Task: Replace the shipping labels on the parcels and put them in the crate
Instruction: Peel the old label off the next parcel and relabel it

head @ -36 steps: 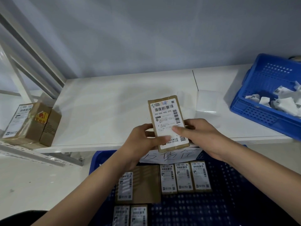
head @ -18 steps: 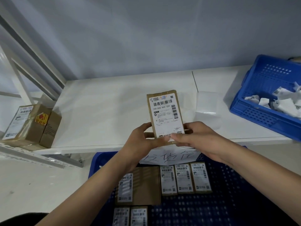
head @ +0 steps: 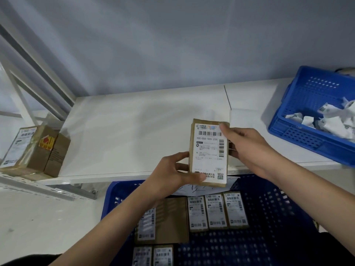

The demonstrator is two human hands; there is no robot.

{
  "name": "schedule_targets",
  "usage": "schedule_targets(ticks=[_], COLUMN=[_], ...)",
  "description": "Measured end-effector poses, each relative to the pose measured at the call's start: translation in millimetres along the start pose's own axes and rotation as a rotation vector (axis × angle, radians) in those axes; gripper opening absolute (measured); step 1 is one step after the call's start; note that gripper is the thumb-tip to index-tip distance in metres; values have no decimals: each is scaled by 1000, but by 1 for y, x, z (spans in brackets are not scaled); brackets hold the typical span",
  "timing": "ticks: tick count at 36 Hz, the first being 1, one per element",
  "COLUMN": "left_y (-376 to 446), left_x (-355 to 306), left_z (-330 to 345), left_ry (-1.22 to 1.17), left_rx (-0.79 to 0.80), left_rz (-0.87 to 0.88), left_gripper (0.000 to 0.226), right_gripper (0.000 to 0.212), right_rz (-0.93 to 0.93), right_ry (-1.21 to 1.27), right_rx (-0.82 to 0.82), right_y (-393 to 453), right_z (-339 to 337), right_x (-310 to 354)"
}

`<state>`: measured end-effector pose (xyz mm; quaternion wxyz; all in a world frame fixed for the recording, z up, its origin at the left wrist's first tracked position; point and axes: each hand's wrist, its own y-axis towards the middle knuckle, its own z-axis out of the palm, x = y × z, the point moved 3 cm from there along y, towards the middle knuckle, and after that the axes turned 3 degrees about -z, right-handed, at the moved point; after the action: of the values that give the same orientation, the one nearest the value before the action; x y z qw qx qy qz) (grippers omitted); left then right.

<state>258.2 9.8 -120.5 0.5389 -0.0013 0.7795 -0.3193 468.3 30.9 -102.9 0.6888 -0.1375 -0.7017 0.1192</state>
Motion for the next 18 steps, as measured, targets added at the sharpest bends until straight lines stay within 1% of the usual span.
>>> schedule_targets(ticks=[3,11,16,18], left_y=[0,-2,-4,-5], left_x=[3,3,-1,-1], left_z=[3,8,6,4], left_ry=[26,11,-36,-29], left_rx=[22,23,-13,-30], left_rz=[6,26,37,32], left_gripper=[55,51,39,42], right_gripper=[47,52,51,52], right_rz=[41,7,12,11], right_ry=[-3,-81,-82,-95], right_rx=[7,-60,-100,-108], right_y=[1,1,0,0], right_z=[-2,0,-1,0], right_x=[-2,-2,-2,-2])
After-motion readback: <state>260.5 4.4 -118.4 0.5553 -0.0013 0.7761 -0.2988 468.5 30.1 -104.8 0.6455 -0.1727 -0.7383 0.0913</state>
